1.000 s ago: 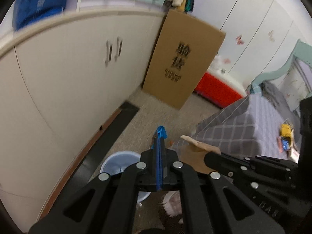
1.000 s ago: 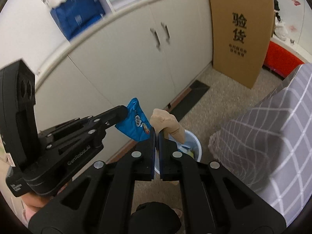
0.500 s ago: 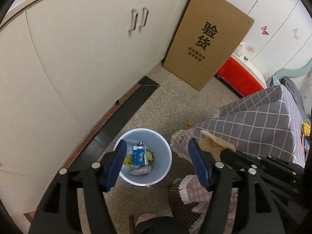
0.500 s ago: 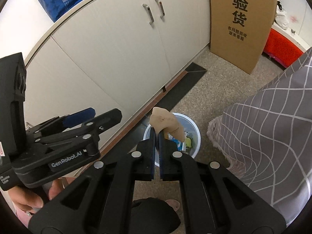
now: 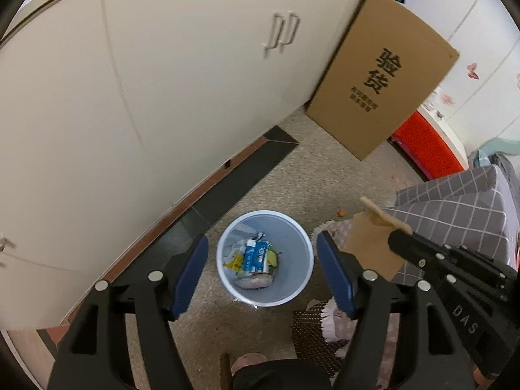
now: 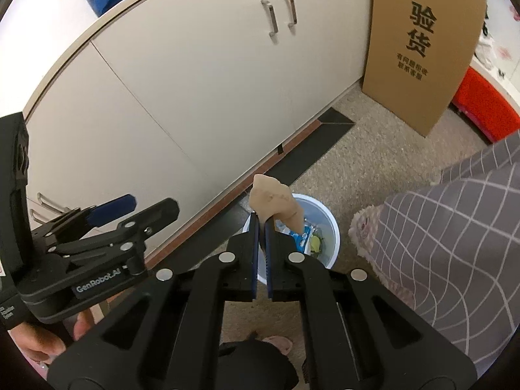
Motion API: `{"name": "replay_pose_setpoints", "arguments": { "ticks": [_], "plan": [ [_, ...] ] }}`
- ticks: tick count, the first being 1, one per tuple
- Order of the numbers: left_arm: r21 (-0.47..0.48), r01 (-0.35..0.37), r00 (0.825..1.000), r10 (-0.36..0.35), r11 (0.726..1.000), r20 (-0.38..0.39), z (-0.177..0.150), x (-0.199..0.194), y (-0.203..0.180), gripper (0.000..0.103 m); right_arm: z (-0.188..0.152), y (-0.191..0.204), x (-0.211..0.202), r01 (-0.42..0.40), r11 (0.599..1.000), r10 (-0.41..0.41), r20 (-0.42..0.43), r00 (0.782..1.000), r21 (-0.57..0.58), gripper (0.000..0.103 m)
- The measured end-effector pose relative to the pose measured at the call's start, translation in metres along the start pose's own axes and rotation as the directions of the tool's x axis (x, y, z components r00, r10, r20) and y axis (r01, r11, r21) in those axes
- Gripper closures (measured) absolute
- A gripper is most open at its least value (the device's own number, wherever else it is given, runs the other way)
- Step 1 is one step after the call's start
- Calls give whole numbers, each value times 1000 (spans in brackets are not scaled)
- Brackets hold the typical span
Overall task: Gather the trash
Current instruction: 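Carry both items over the bin and open both grippers, then return both grippers to the table above the remaining trash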
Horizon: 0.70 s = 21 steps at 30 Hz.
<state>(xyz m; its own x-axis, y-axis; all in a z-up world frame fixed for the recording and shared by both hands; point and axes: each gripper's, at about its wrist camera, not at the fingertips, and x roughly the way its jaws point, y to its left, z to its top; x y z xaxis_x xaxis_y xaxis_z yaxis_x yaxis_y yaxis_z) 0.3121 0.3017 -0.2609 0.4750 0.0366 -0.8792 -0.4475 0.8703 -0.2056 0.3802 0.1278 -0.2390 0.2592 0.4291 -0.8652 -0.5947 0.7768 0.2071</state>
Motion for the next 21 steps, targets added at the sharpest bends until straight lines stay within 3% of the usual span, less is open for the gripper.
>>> {"name": "replay_pose_setpoints", "arguments": {
  "ticks": [2,4,5,6,15,21],
  "plan": [
    [-13,-4,1000,4,1000,0,0,-1,5,35,1,2,4,8,1000,-8,-5,1000,-4,98],
    [-14,-8,1000,8,1000,0,0,-3,6,35,1,1,5,6,1000,-6,-2,1000,-1,84],
    [-14,-8,1000,8,1000,3,0,-4,6,35,-1,1,4,14,1000,-14,7,1000,1,61],
    [-13,-7,1000,7,1000,4,0,-5,6,35,-2,-1,2,22,1000,-22,19,1000,2,47],
    [6,3,1000,-4,1000,14,-6,-15,-6,35,-8,-13,-20,52,998,-54,56,997,27,46],
    [30,24,999,-26,999,38,-7,-33,-23,35,-16,-26,-57,74,996,-80,111,991,59,44]
  ]
}}
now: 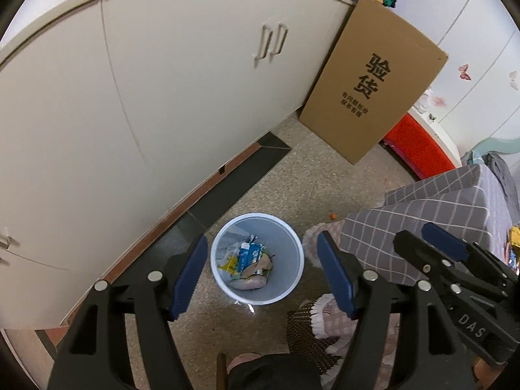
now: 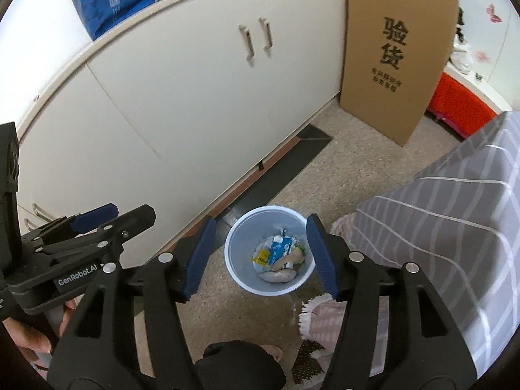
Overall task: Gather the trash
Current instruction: 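Return both grippers to the table above the remaining trash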
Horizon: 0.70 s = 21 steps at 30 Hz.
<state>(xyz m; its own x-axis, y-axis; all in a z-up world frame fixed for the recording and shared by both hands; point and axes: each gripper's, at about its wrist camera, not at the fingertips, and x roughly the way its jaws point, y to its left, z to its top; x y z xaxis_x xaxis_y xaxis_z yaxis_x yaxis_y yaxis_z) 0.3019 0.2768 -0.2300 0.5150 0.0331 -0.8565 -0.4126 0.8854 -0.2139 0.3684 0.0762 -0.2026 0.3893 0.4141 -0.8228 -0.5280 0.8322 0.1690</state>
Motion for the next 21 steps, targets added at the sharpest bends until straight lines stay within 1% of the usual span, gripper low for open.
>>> {"name": "replay_pose_setpoints", "arguments": {
  "ticks": [4,7,10,12,17,18,20,21],
  "plan": [
    [33,22,999,-23,999,31,1,-18,-22,35,-1,-16,-35,0,999,-2,65,998,33,43],
    [58,40,997,-44,997,58,1,-32,-41,35,-3,-32,-67,-2,998,-5,124,992,63,42],
    [90,66,993,-74,994,92,1,-51,-64,34,-6,-53,-100,8,995,-26,186,982,97,39],
    [122,78,990,-92,989,112,0,-61,-84,33,-11,-73,-126,20,991,-51,229,972,132,38],
    [245,113,981,-147,963,126,-6,-77,-149,33,-27,-126,-175,67,972,-134,297,945,225,36],
    [276,117,980,-156,954,126,-9,-79,-163,33,-32,-138,-184,78,966,-153,306,940,246,35],
    [347,133,976,-184,928,119,-17,-83,-199,33,-44,-159,-198,91,953,-186,320,929,288,35],
    [364,139,974,-193,921,116,-19,-84,-208,33,-50,-170,-204,100,946,-204,324,924,309,35]
  ]
}}
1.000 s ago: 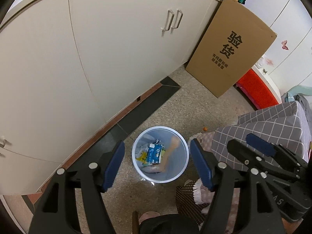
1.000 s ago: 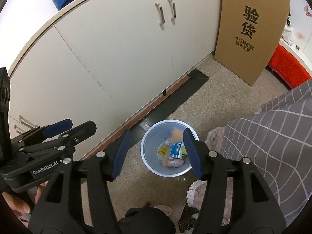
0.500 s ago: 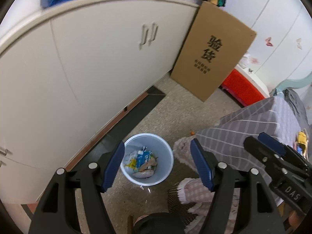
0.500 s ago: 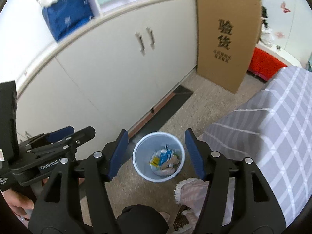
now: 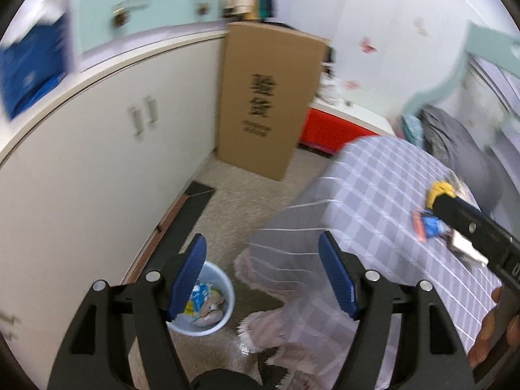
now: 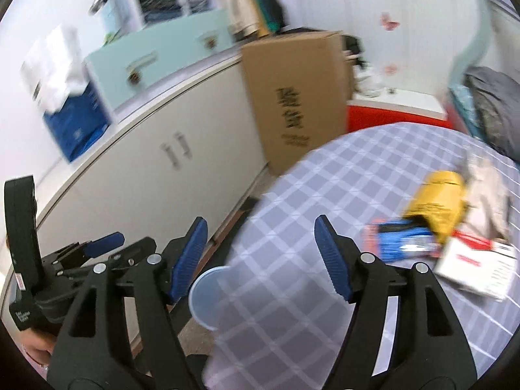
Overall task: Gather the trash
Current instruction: 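Return both grippers to the table above the remaining trash, then grasp the blue snack bar wrapper with the left gripper while the right grasps a red card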
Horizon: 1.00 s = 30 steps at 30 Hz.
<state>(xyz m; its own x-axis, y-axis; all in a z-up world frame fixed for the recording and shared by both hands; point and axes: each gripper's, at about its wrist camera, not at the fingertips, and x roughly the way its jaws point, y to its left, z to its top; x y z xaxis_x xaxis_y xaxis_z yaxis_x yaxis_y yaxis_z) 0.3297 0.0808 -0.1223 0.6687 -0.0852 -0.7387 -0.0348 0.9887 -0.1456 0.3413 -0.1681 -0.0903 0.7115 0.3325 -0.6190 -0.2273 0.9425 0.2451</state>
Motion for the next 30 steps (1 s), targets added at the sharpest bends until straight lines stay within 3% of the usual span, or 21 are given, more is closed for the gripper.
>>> {"name": "replay_pose_setpoints", "arguments": {
  "ticks": [5,10,15,19,26,28,30],
  "plan": [
    [144,76,997,-76,987,-4,3,10,-77,33,-8,-64,-33,101,991,-106,47,993,87,35],
    [277,136,991,-128,951,-45,-3,27,-144,33,-28,-121,-64,164,964,-184,82,979,211,34],
    [342,172,985,-152,924,-86,-16,40,-181,31,-53,-168,-79,193,921,-235,86,968,340,33],
    [403,195,979,-155,894,-131,-26,51,-198,31,-63,-185,-69,172,906,-206,48,977,387,33],
    [419,178,981,-126,890,-148,-26,62,-204,31,-71,-199,-51,54,888,-76,31,997,457,34],
    [421,174,981,-122,890,-148,-26,63,-203,31,-70,-204,-49,18,878,-42,41,998,479,39],
    [419,174,981,-121,891,-150,-24,63,-202,30,-69,-210,-45,-22,862,-1,45,999,506,53]
  ]
}}
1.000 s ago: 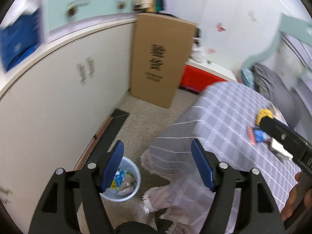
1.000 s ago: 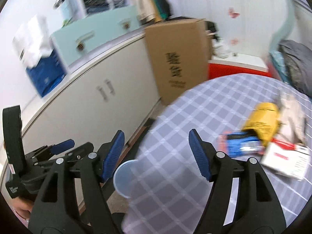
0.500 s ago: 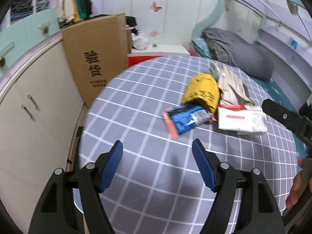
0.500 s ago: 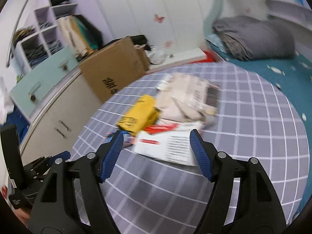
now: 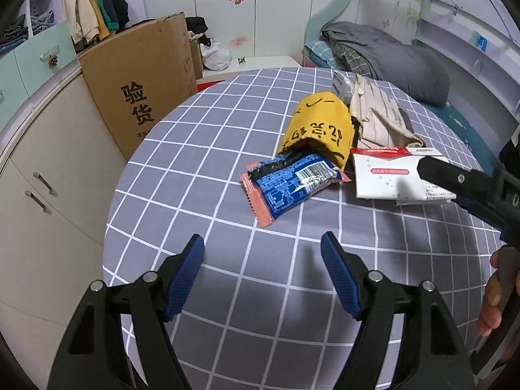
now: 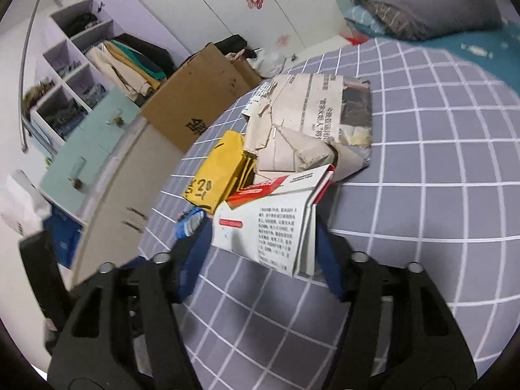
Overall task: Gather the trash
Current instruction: 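Grasp the blue snack bar wrapper with the left gripper while the right grasps a red card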
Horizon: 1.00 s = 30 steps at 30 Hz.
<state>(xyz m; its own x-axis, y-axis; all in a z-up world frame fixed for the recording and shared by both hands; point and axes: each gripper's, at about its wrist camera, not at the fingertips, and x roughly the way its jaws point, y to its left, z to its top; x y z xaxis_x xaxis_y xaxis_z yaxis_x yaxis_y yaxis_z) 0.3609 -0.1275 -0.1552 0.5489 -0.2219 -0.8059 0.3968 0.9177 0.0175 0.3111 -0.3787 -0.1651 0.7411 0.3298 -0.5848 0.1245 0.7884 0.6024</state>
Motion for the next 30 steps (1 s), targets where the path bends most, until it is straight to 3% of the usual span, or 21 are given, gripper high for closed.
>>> {"name": "replay_pose_setpoints", "arguments": {
  "ticks": [1,2,6,10,18,22,25,28,29,30],
  "plan": [
    [1,-1,1000,1,1000,0,1,1,1,30,1,-2,1,-8,1000,9,-5,1000,8,60],
    [4,0,1000,0,1000,0,2,2,0,29,3,-4,3,-15,1000,15,-15,1000,15,75],
    [24,7,1000,-8,1000,10,6,4,-4,29,6,-2,-6,-69,998,69,24,997,0,90],
    [32,37,999,-38,999,31,12,7,-9,28,9,7,-21,-31,998,37,103,994,-58,91],
    [66,42,998,-45,997,48,24,16,-22,28,19,10,-35,-19,994,34,149,988,-106,92],
    [178,50,996,-61,983,60,35,26,-28,27,21,13,-33,6,993,12,151,988,-115,92],
    [243,23,998,-35,970,47,40,34,-33,27,21,12,-31,6,994,11,144,989,-113,92],
    [308,45,999,-51,950,11,41,45,-39,27,21,12,-30,6,994,10,140,990,-112,92],
    [312,42,999,-47,949,8,40,47,-39,30,20,14,-31,8,993,9,141,990,-116,92],
    [301,62,998,-68,952,11,40,47,-37,40,20,17,-31,13,993,4,143,990,-121,92]
  ]
}}
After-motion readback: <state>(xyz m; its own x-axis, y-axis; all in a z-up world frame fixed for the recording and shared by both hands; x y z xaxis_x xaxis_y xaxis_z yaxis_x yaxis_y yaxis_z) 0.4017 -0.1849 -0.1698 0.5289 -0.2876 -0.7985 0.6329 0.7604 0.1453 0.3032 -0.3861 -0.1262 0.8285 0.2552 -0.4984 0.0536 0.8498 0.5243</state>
